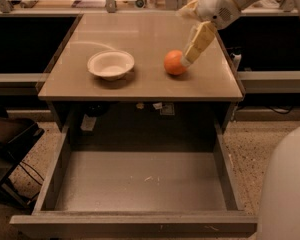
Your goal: Place orange into top drawer
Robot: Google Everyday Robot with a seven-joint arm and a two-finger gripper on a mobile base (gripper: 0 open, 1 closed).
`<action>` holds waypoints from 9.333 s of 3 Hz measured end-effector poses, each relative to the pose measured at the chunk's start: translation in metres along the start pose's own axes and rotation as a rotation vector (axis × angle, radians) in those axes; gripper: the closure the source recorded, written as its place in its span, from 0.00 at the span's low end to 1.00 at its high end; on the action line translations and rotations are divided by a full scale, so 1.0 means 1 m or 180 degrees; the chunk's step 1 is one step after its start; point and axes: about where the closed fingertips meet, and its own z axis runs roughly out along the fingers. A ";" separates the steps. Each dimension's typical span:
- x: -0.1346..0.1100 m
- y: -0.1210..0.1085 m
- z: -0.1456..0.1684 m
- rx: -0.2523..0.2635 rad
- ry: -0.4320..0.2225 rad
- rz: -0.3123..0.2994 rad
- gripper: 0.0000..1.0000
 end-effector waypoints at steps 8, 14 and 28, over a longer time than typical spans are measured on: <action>0.092 -0.066 0.037 0.0381 0.0058 0.0434 0.00; 0.082 -0.060 0.092 0.0015 -0.0101 0.0345 0.65; 0.154 0.251 0.202 0.0497 0.0601 -0.0242 1.00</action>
Offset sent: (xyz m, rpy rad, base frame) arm 0.0035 -0.0398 -0.0370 0.0561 0.0765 -0.0831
